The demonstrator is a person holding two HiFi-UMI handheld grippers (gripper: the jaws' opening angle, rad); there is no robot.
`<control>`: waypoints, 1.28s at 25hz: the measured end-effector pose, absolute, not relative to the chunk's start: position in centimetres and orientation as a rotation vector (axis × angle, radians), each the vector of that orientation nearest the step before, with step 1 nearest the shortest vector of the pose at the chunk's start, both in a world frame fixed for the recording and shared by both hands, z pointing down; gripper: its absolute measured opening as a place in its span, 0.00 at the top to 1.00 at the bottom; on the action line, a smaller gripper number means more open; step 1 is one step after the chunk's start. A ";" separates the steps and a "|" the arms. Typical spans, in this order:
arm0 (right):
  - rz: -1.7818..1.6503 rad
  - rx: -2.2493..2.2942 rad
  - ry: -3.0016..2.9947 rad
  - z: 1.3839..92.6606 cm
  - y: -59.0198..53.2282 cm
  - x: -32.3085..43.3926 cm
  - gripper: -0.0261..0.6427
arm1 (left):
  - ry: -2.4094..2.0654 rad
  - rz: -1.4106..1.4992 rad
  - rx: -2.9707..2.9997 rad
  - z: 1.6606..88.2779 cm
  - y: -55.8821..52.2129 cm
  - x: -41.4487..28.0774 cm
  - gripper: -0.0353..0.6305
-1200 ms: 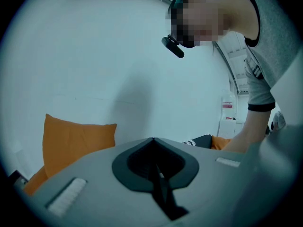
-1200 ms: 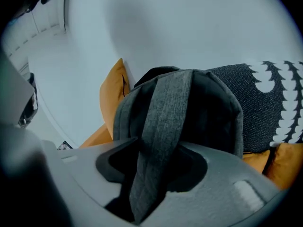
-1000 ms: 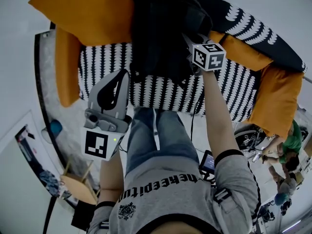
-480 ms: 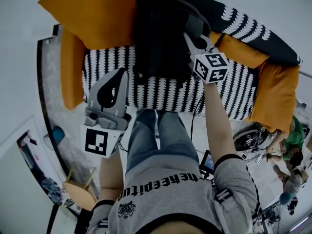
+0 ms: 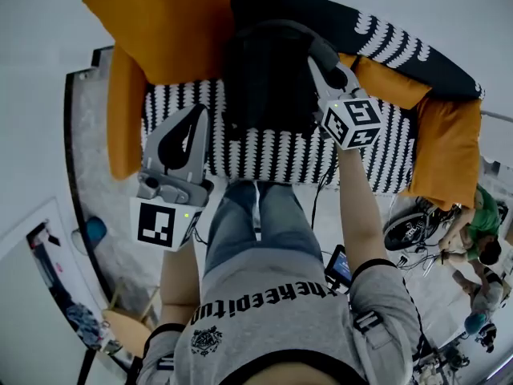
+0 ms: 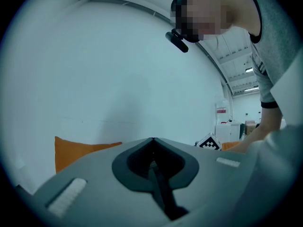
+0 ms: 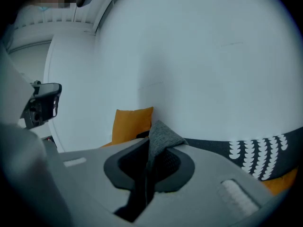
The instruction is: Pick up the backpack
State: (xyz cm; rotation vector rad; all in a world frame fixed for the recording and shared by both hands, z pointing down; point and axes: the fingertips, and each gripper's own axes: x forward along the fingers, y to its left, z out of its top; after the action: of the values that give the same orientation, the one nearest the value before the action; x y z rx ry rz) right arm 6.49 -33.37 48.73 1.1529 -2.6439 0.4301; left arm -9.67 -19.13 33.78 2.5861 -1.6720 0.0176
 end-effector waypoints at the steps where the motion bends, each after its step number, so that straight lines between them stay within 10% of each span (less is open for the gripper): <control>1: 0.424 1.154 -2.651 48.1 -32.8 6.6 0.92 | -1.678 0.011 2.592 33.4 -18.9 -9.7 0.92; 32: 0.172 1.381 -2.579 35.8 -22.0 8.9 0.92 | -1.530 -0.144 2.850 25.1 -17.6 -9.6 0.93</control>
State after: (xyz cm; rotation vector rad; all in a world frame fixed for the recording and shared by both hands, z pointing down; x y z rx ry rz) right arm 8.95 -22.01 35.80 1.3812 -2.5789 0.1723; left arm -9.57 -17.56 25.08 2.8499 -1.5297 -0.1443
